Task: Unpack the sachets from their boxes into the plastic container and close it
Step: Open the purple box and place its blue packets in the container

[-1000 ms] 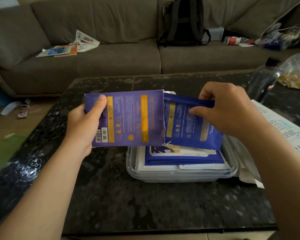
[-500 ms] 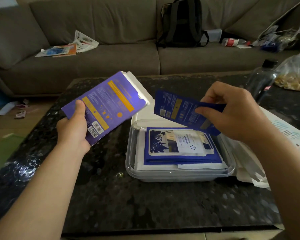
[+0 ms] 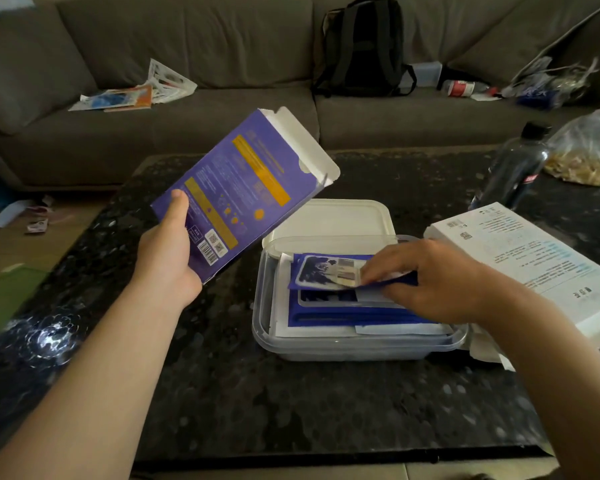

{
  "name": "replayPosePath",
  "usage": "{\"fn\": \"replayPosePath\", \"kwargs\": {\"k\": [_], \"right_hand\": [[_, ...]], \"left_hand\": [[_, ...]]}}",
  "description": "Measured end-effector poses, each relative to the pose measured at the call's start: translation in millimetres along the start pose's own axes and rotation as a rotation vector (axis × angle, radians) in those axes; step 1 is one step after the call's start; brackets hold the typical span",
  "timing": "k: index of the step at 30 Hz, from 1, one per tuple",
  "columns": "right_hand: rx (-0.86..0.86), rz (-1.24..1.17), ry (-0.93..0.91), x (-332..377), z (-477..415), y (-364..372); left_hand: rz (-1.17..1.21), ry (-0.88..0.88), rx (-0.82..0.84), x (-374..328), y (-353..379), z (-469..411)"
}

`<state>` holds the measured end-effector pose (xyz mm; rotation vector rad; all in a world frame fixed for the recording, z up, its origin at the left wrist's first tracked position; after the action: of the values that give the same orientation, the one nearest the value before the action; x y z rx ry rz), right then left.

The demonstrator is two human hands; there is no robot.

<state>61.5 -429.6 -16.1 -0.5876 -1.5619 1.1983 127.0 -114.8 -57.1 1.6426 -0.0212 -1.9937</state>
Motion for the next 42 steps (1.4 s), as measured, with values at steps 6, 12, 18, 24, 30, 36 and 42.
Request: {"fn": "replayPosePath", "kwargs": {"k": [6, 12, 18, 24, 30, 36, 42], "right_hand": [[0.165, -0.004, 0.096, 1, 0, 4], [0.109, 0.137, 0.178, 15, -5, 4], [0.176, 0.288, 0.180, 23, -26, 41], [0.253, 0.322, 0.137, 11, -34, 55], [0.238, 0.332, 0.128, 10, -32, 57], [0.168, 0.346, 0.118, 7, -30, 63], [0.089, 0.182, 0.145, 17, -24, 49]], "left_hand": [[-0.065, -0.002, 0.017, 2, 5, 6], [-0.109, 0.004, 0.001, 2, 9, 11], [-0.133, -0.011, 0.019, 3, 11, 15], [-0.138, -0.022, 0.059, 3, 7, 12], [-0.147, -0.031, 0.066, 4, 10, 13], [-0.157, -0.032, 0.083, 3, 12, 20], [-0.165, -0.023, 0.117, 1, 17, 29]]}}
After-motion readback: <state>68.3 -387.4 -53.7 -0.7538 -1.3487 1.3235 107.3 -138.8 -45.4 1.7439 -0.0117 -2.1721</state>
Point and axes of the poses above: each hand's wrist, its own z-axis away from the middle knuckle, its own y-axis out of the palm, x = y × z, the point moved 3 cm from there along -z, towards the middle knuckle, and after that the axes turned 5 degrees about z, right-handed, at the moved point
